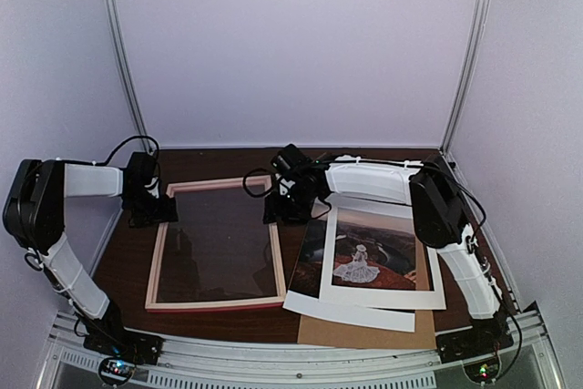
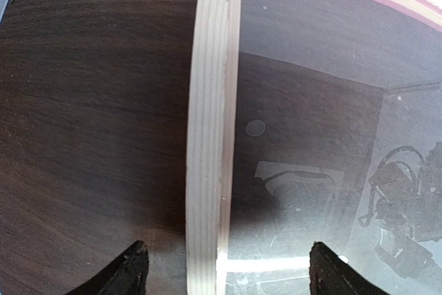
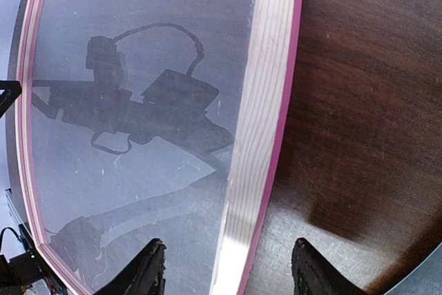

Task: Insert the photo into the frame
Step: Place the glass panel at the frame body, then move the frame body to the center of the board.

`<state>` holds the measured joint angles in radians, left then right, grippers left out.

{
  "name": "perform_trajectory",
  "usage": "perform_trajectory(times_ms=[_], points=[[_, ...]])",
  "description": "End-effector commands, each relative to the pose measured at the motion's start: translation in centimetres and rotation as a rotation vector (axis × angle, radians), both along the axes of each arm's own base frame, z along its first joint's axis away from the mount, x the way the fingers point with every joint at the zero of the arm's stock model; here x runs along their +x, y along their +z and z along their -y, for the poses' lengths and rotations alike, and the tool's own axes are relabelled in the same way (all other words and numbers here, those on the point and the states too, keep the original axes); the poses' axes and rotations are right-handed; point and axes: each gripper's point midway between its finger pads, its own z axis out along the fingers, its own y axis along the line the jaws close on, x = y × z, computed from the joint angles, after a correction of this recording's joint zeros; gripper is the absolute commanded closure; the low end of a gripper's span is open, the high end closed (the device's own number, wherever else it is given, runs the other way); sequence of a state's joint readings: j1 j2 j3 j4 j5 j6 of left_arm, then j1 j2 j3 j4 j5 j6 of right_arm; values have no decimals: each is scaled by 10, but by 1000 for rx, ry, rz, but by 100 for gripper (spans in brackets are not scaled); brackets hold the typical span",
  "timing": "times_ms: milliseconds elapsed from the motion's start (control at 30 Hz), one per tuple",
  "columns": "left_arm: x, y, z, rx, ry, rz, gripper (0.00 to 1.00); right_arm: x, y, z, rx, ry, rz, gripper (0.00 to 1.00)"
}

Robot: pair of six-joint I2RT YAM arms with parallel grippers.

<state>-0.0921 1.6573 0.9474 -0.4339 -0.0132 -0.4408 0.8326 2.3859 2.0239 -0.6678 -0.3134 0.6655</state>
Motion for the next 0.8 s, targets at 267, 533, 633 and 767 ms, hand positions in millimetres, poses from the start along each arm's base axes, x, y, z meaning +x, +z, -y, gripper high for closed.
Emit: perform_trajectory(times_ms=[267,533,633,767], points=[[5,1,0,-18,16,23,26,15,-12,3,-57,-9,41,45],[7,0,-1,-12,16,21,26,10,-12,4,-45,-7,35,65],[8,-1,-1,-12,17,18,26,7,-15,5,-48,-5,29,68],[8,1,-1,-10,17,21,26,4,-19,7,-52,-3,19,74]])
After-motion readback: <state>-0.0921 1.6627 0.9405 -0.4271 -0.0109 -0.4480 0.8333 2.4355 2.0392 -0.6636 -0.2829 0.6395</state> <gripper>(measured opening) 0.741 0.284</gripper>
